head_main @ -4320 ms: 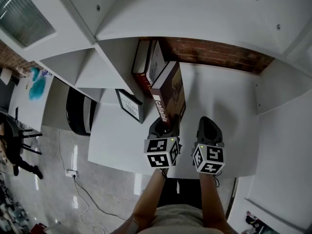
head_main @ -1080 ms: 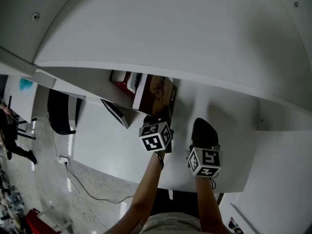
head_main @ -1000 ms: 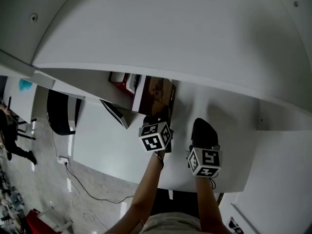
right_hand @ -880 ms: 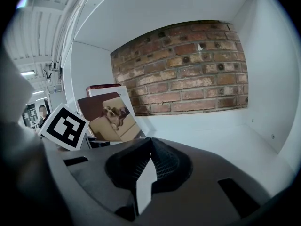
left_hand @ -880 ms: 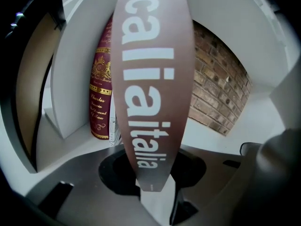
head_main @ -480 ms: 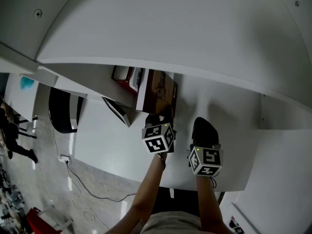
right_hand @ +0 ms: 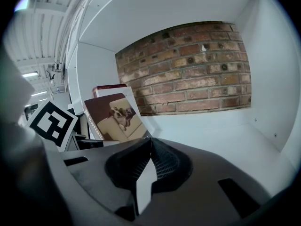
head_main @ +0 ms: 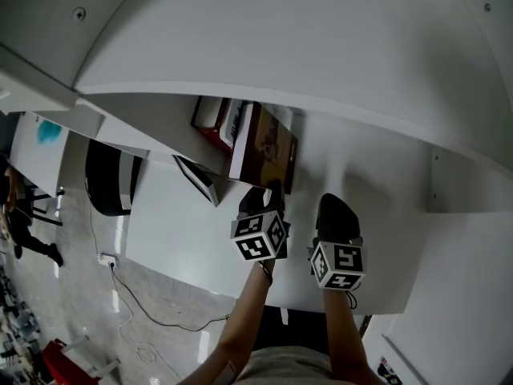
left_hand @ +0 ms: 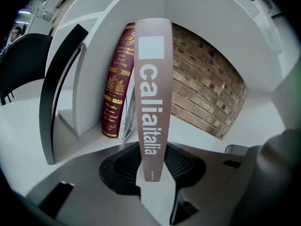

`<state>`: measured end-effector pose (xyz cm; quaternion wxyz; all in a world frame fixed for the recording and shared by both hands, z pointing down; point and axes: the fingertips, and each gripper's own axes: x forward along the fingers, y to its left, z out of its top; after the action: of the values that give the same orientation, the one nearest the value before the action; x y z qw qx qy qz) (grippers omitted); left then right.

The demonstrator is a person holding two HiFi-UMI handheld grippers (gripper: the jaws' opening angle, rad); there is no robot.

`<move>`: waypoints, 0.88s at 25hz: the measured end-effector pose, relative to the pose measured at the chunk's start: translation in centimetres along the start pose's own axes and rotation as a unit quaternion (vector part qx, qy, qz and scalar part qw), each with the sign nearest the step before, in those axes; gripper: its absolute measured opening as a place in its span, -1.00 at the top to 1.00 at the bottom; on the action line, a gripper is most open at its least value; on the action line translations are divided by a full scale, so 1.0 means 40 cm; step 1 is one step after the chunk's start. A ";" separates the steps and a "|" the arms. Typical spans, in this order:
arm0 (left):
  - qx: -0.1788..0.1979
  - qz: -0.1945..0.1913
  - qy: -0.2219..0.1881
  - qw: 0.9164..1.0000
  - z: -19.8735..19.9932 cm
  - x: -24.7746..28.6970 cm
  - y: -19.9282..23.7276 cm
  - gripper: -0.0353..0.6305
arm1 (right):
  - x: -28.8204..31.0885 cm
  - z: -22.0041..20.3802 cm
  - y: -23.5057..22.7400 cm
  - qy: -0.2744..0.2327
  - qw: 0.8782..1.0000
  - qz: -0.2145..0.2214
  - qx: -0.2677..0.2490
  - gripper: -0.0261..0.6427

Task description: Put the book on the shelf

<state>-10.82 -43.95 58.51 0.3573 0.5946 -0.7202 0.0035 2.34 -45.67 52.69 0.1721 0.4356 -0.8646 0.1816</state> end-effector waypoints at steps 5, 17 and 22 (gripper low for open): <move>-0.006 0.002 -0.001 1.000 0.007 0.017 0.000 0.43 | 0.000 -0.004 -0.006 0.000 1.000 -0.003 0.003 0.87; -0.005 0.013 -0.003 1.000 0.057 0.092 -0.002 0.43 | 0.012 0.002 -0.036 0.001 1.000 -0.010 0.008 0.87; -0.002 0.019 -0.006 1.000 0.082 0.122 -0.002 0.43 | 0.020 0.000 -0.045 0.002 1.000 -0.011 0.011 0.87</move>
<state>-12.62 -49.57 58.56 0.3540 0.5801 -0.7336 0.0053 3.34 -47.23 53.35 0.1706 0.4467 -0.8574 0.1902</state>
